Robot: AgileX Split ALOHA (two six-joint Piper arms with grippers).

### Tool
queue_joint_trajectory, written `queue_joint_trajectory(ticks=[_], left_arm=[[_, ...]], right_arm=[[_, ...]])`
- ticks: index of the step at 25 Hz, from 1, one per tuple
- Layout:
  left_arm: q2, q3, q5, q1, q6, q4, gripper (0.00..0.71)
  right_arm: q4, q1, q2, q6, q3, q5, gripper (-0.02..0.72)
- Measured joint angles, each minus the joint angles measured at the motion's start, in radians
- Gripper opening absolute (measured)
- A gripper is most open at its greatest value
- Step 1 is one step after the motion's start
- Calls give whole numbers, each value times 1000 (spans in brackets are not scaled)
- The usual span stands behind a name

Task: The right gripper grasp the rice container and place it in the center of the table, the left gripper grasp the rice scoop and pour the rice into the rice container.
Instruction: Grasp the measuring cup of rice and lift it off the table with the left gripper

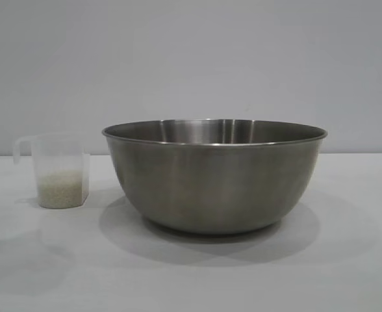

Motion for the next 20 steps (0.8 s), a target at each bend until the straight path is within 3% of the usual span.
queue_joint_trajectory(ticks=[2,3,4,8,20], left_arm=[[0,0,0,0,-2,-8,456],[0,0,0,0,-4,-21,400],[0,0,0,0,-4,-30,398],[0,-11,0,0,-4,-55,268],[49,-70,-6,0,-4,-46,272]], right_arm=[[0,0,0,0,0,0,480],[0,0,0,0,0,0,480],[0,0,0,0,0,0,480],[0,0,0,0,0,0,480],[0,0,0,0,0,0,480]])
